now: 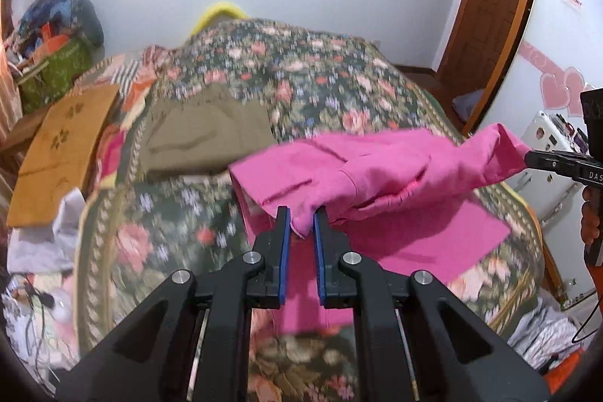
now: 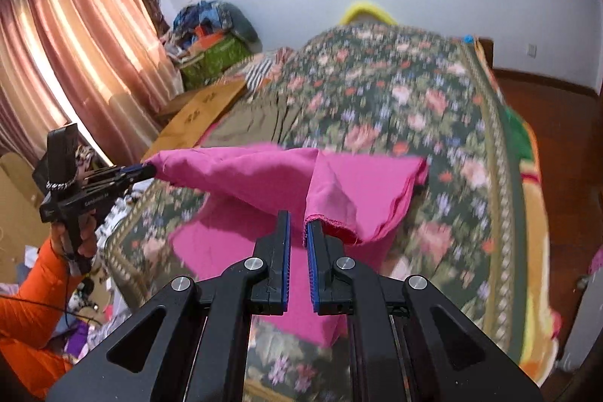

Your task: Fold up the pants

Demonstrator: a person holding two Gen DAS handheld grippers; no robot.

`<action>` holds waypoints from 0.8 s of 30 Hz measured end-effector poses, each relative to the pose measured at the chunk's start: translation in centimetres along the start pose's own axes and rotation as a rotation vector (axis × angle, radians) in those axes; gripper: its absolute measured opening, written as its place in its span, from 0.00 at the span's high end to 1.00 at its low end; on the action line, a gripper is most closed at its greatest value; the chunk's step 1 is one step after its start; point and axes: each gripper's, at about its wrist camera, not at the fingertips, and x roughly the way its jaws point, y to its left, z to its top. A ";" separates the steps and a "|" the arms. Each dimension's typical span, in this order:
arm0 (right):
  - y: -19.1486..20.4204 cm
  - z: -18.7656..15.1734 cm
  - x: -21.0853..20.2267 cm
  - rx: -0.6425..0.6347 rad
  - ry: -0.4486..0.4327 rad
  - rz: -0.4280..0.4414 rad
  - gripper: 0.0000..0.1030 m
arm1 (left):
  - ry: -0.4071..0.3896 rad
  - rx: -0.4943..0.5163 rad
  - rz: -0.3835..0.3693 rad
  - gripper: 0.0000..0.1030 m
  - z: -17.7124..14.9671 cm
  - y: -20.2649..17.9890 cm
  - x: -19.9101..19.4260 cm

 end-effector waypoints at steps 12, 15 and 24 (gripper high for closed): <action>-0.5 -4.7 1.1 0.053 0.066 -0.032 0.93 | 0.124 -0.048 0.018 0.89 -5.9 0.8 2.4; -1.2 -6.1 1.8 0.076 0.098 -0.059 0.93 | 0.145 -0.052 0.027 0.89 -6.8 0.9 3.1; -3.5 -8.3 1.4 0.162 0.128 -0.128 0.93 | 0.174 -0.094 0.053 0.89 -8.2 2.2 3.1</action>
